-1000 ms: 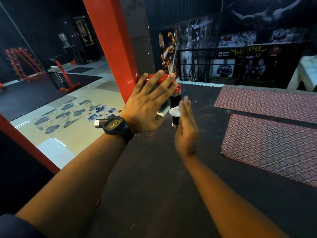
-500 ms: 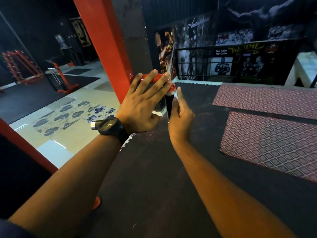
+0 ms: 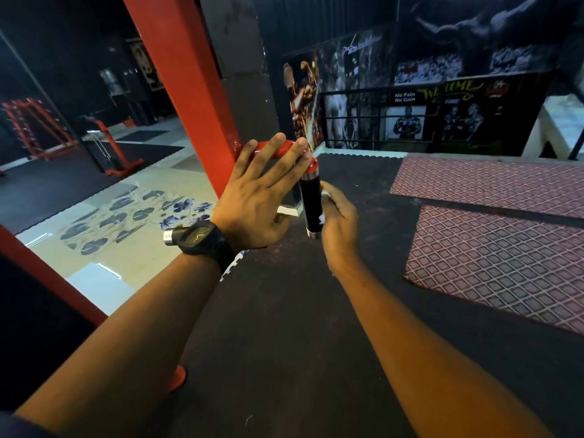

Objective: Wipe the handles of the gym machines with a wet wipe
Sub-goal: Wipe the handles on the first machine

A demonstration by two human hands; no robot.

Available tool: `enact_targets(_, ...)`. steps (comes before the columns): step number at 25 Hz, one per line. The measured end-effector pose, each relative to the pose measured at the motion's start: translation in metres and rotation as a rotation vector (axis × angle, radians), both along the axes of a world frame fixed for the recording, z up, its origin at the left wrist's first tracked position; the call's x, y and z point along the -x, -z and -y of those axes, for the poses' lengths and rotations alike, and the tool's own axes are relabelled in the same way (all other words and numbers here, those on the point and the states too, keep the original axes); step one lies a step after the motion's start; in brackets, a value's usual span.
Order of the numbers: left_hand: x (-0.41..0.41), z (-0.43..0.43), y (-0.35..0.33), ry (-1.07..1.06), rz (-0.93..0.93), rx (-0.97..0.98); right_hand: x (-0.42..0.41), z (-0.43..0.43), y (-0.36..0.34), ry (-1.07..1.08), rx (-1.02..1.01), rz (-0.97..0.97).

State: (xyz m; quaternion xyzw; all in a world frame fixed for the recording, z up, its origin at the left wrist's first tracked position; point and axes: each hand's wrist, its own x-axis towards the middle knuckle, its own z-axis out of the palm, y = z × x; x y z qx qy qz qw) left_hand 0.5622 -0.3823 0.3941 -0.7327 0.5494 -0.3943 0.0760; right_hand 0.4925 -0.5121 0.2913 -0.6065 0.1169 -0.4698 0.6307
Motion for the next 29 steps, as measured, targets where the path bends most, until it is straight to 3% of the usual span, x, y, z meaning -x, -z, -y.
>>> enact_targets(8, 0.0, 0.001, 0.002, 0.028, 0.004, 0.022, 0.007, 0.012, -0.004, -0.085, 0.066, -0.006)
enact_targets(13, 0.001, 0.0, 0.001, 0.021, -0.008, 0.021, 0.02, 0.0, 0.023, 0.139, 0.26, -0.318)
enact_targets(16, -0.001, 0.003, 0.002, 0.015, -0.002, 0.032, 0.02, -0.014, 0.037, 0.293, 0.359, -0.255)
enact_targets(22, -0.004, 0.003, 0.002, 0.016, -0.008, 0.019, 0.009, -0.022, 0.031, 0.324, 0.241, -0.224)
enact_targets(25, -0.004, 0.002, 0.003, 0.026, -0.009, 0.032, 0.008, -0.015, 0.028, 0.188, 0.079, -0.288)
enact_targets(27, -0.003, 0.002, 0.003, 0.039, -0.004, 0.043, 0.002, -0.002, 0.016, -0.018, -0.099, -0.095)
enact_targets(29, -0.002, 0.003, 0.003, 0.058, -0.007, 0.06, -0.003, 0.01, 0.003, -0.135, -0.143, 0.019)
